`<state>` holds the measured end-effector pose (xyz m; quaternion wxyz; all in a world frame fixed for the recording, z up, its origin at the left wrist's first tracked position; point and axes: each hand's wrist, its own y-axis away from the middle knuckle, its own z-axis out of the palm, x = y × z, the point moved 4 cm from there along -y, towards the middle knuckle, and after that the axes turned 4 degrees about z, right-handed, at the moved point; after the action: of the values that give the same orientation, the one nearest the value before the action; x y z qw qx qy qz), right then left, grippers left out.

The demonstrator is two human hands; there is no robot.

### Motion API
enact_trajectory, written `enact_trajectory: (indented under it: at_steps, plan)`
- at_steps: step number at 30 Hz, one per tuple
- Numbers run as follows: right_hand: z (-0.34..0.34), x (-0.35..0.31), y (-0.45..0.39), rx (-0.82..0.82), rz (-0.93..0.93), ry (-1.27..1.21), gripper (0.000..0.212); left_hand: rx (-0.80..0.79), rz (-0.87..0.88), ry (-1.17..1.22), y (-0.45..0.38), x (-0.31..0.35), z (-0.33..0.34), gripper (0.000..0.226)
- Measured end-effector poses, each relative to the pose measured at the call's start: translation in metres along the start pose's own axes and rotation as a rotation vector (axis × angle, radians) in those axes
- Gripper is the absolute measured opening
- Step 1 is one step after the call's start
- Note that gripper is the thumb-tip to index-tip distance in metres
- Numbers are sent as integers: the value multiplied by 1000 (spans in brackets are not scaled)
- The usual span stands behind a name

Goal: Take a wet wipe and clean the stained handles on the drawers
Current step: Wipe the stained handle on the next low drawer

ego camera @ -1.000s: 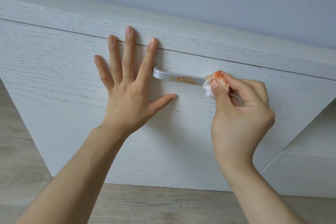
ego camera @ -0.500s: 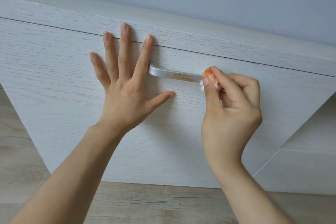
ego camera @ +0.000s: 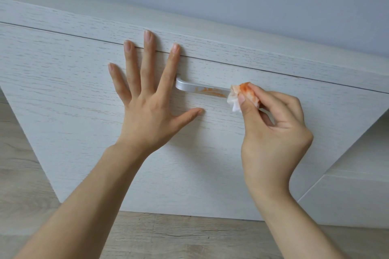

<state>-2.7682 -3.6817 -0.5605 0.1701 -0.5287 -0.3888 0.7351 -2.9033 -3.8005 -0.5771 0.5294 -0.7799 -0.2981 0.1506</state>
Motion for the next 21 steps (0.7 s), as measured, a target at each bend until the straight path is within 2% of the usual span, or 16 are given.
enact_trajectory:
  at_steps: [2, 6, 12, 17, 21]
  plan:
    - [2, -1, 1, 13, 7, -31, 26, -4, -2, 4, 0, 0, 0, 100]
    - [17, -8, 12, -79, -87, 27, 21, -6, -6, -1, 0, 0, -1, 100]
    - [21, -5, 13, -37, -67, -1, 23, -12, 4, 3, -1, -1, -3, 99]
    - [16, -7, 7, -23, -99, 71, 26, -3, 1, 6, 0, 0, -1, 100]
    - [25, -12, 16, -74, -140, 94, 22, 4, -3, 19, 0, 1, -2, 96]
